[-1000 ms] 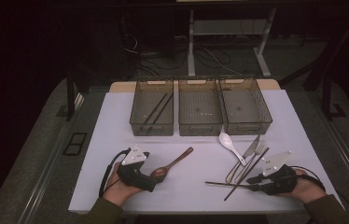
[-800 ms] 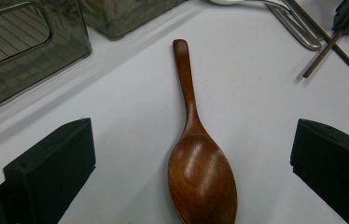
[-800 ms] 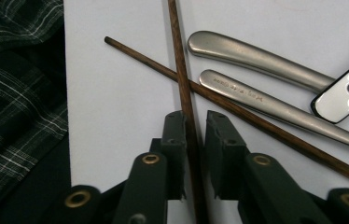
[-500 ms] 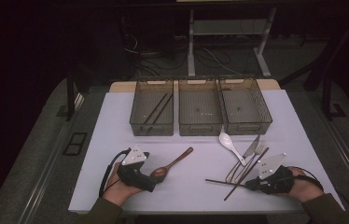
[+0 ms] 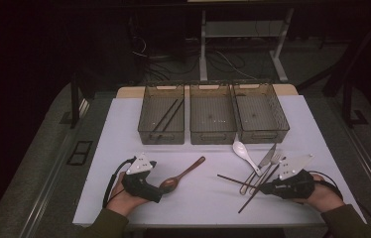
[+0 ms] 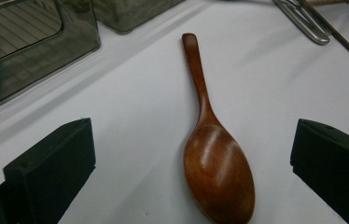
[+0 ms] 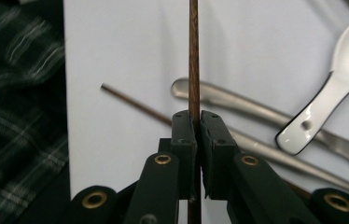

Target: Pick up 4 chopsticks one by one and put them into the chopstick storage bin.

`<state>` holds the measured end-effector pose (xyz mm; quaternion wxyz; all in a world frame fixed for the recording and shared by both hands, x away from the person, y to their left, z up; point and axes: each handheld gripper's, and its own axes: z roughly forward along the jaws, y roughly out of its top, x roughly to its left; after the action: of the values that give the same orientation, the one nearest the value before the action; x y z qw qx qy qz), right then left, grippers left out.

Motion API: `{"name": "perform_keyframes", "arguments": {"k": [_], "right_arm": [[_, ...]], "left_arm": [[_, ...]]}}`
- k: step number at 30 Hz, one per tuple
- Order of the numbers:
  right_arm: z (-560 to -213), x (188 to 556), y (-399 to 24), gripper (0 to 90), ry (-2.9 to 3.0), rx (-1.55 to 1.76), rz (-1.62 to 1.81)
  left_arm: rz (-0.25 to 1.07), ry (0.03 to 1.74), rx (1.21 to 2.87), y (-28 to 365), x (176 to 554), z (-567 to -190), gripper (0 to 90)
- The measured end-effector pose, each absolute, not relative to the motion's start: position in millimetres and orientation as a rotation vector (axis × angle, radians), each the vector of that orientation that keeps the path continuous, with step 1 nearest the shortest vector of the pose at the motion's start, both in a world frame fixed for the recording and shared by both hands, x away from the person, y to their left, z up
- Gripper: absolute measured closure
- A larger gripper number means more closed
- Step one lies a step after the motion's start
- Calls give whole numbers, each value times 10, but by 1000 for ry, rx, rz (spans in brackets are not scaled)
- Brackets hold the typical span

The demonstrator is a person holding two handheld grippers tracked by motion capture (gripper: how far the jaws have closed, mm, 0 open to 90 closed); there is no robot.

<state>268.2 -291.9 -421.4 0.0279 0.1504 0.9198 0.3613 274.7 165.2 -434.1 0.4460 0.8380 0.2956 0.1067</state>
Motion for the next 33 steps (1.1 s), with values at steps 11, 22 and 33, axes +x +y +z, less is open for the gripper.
{"name": "perform_keyframes", "arguments": {"k": [11,22,33], "right_arm": [[-4038,2910,-2755,841,2745,701,1241],[-3906,3125,-2548,842,2671,777,1282],[-3807,3396,-2260,841,2623,795,1323]], "left_arm": [[263,719,2074,1717,2757,-4376,0],[245,726,2080,1724,2763,-4364,0],[245,698,2063,1698,2729,-4347,0]]}}
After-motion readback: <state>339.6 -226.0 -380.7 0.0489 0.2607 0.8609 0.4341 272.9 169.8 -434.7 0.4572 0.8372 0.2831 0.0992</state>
